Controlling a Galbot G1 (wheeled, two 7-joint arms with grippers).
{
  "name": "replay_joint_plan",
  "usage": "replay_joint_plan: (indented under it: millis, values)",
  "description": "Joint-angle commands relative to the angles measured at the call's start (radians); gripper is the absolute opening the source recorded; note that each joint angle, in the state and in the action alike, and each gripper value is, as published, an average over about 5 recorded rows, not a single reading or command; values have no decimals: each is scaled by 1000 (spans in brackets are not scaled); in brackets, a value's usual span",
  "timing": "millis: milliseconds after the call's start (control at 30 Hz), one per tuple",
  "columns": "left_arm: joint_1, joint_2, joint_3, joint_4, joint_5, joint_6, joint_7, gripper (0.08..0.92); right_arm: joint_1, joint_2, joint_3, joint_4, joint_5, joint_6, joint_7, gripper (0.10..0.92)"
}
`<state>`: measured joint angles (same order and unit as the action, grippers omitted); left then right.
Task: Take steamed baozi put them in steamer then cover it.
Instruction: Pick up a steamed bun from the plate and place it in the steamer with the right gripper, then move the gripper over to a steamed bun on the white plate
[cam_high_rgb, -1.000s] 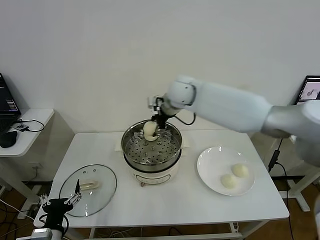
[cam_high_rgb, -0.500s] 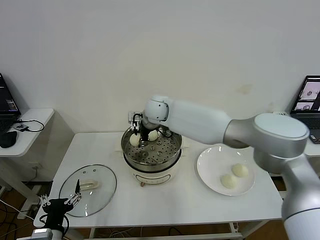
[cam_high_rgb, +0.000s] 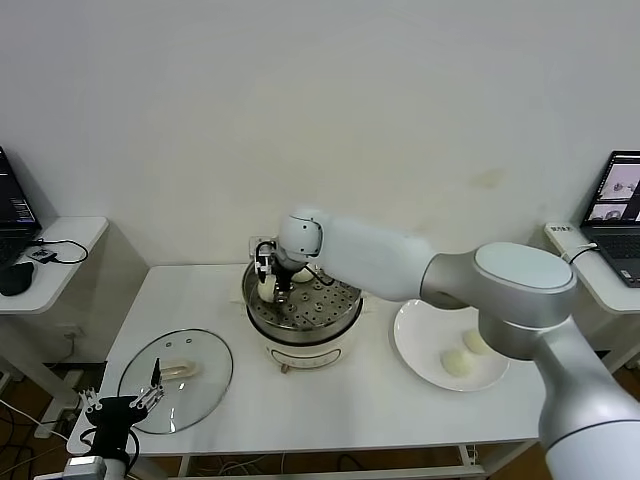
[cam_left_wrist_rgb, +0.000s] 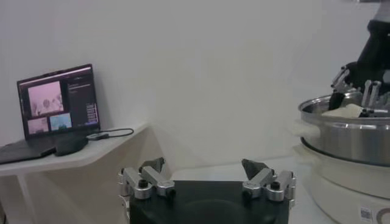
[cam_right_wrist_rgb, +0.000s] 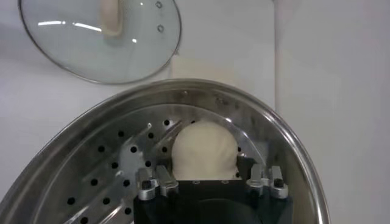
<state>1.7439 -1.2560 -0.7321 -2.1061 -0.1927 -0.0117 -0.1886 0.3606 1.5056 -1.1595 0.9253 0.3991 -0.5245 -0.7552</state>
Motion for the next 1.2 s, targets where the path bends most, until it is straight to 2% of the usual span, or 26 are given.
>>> replay_joint_plan:
  millis: [33,167,367,733,967,1200]
  values:
    - [1,0,0,-4,0,1,0,823,8,0,6,-2,-11,9,-9,813]
    - [1,0,0,-11,0,2,1,823,72,-83,6,85,-10,31,-85,822]
    - [4,3,3,-22,1,6,3,823,226,-282,-28,294,-21,93,-228,823]
    - [5,4,24,-30,10,7,1,823,387,-768,-126,619,-152,185,-357,823]
    - [10,8,30,-28,17,8,3,823,282,-984,-130,682,-284,260,-379,823]
    - [20,-2,30,-18,35,6,2,823,43,-1076,-11,700,-390,293,-367,823]
